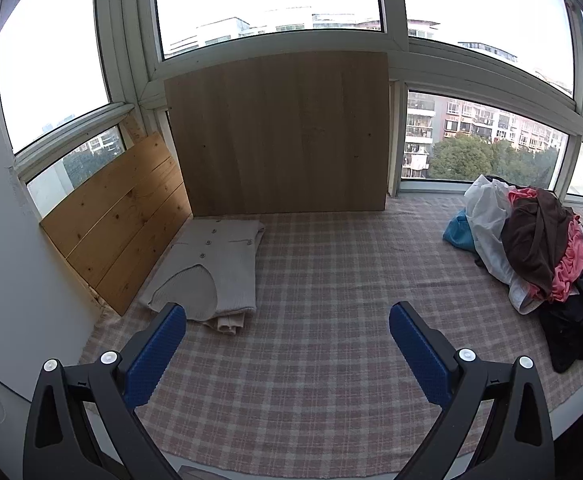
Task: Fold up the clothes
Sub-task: 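Move both grippers toward the heap of clothes on the bench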
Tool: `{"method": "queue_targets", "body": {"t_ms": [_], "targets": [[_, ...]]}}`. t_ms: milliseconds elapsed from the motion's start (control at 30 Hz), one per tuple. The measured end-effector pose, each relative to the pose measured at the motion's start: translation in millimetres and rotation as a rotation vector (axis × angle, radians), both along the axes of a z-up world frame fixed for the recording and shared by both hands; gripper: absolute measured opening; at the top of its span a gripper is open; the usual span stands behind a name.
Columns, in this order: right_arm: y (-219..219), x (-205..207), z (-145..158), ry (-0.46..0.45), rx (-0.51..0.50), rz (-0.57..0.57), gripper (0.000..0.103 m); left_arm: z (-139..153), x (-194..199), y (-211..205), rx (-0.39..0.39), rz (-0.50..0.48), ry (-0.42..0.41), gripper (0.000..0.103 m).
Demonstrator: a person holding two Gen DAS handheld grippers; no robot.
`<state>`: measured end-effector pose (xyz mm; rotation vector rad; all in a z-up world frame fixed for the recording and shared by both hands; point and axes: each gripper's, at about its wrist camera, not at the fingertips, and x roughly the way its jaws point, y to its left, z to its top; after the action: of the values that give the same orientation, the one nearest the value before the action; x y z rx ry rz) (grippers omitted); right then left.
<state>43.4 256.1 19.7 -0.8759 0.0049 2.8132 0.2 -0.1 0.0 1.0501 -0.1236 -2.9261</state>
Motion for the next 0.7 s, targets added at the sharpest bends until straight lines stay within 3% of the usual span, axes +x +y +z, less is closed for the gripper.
{"method": "queue_targets", "body": {"t_ms": [700], "targets": [[-3,-14,-11,-0.029,0.029,-0.027,0.103,-6,-4,1,-0.013,-0.03,0.027,0.102]]}}
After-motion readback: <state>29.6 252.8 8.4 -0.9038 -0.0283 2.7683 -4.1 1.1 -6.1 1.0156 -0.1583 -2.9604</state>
